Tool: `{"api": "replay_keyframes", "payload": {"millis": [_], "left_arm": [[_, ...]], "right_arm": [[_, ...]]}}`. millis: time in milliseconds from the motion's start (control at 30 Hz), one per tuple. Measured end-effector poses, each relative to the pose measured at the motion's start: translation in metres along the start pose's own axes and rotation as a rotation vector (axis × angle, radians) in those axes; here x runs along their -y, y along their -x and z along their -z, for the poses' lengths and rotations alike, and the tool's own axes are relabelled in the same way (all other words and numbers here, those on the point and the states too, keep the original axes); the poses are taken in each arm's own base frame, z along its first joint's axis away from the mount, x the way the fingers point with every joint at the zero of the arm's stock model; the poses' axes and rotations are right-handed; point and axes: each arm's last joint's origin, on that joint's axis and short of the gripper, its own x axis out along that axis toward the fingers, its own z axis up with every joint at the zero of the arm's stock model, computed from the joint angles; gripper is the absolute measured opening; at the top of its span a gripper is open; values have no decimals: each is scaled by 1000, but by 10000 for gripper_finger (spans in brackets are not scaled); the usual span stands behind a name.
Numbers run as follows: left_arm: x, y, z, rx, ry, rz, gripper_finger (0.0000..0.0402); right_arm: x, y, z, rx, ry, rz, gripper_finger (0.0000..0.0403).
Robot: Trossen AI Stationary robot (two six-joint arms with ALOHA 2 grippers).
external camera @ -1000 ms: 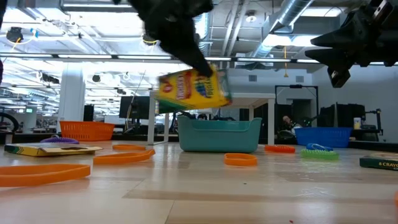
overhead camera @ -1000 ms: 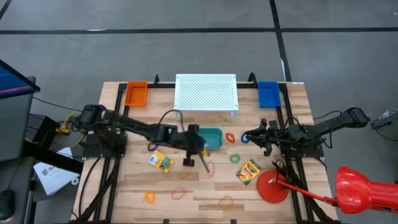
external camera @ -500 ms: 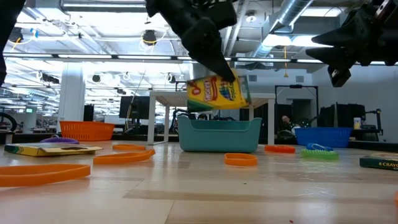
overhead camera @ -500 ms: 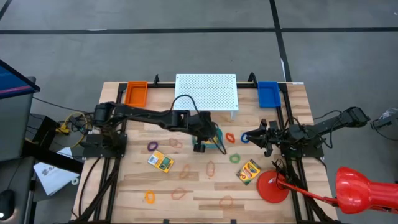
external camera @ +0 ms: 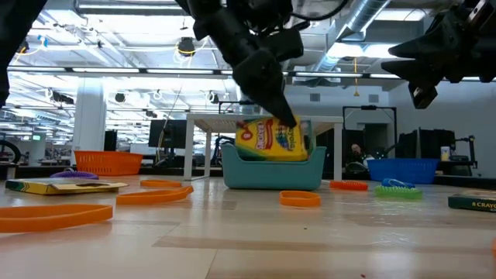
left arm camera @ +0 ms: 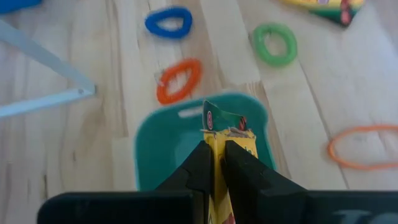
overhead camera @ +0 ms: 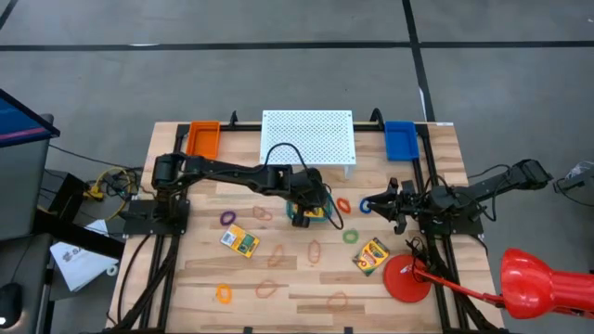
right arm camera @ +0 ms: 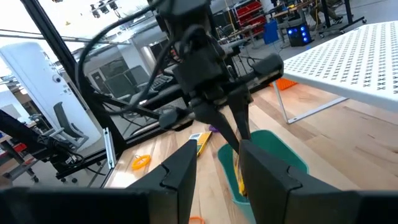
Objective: Pick & Place Office Desk Supplies
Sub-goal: Put the yellow crayon box into the green bin
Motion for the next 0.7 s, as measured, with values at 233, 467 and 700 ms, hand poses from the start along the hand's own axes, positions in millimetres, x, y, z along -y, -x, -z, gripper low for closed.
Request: {"api": "replay_keyframes", "payload": {"millis": [233, 467, 700], "left_arm": [[-1, 0, 0, -2, 24, 2, 45], [-5, 0, 2, -4, 49, -3, 113], [-7, 14, -4, 30, 48, -13, 154]], "right_arm": [[0, 0, 0, -2, 1, 1, 118], [0, 0, 0, -4, 1, 2, 118], [0, 0, 0, -5, 1, 1, 118]]}}
